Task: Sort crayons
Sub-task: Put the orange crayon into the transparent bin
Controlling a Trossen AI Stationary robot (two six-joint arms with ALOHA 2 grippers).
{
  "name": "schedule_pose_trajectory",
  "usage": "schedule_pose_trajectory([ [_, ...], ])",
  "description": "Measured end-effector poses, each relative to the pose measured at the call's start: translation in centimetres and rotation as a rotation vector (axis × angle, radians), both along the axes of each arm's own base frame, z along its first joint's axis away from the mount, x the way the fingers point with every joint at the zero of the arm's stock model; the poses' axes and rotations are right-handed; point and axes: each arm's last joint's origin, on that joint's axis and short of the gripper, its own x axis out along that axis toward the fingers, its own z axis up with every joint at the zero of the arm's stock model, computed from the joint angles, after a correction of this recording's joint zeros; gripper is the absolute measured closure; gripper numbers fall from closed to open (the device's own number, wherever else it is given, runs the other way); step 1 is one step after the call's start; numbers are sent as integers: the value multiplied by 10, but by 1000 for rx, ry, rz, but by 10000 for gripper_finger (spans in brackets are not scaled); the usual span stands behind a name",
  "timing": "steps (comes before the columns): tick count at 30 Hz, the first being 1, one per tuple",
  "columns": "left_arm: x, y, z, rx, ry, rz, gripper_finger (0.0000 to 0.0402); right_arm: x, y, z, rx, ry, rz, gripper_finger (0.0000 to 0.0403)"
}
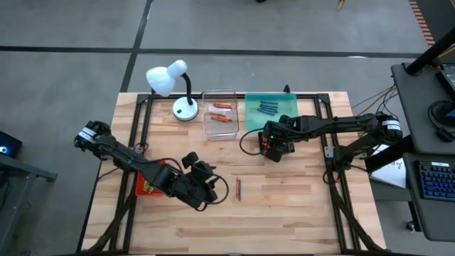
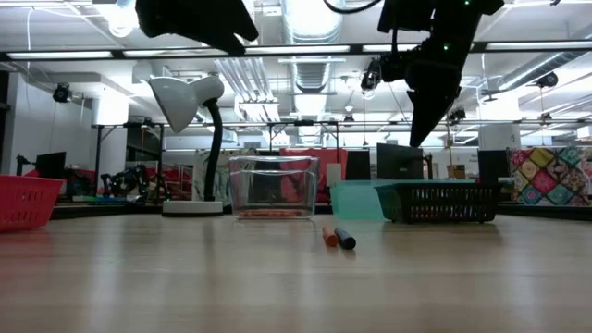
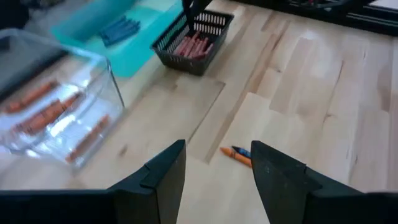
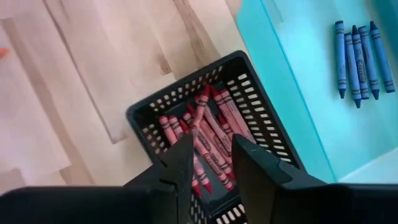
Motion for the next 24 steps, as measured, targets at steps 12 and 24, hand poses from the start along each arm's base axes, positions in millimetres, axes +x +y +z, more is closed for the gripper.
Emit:
schedule_pose_trajectory([
  [12, -10, -2, -36, -193, -105, 151, 238, 8, 43, 15, 25, -59, 98, 325],
  [24, -4, -5, -75, -372, -402, 161, 238, 5, 80, 15, 64, -77, 152, 323],
])
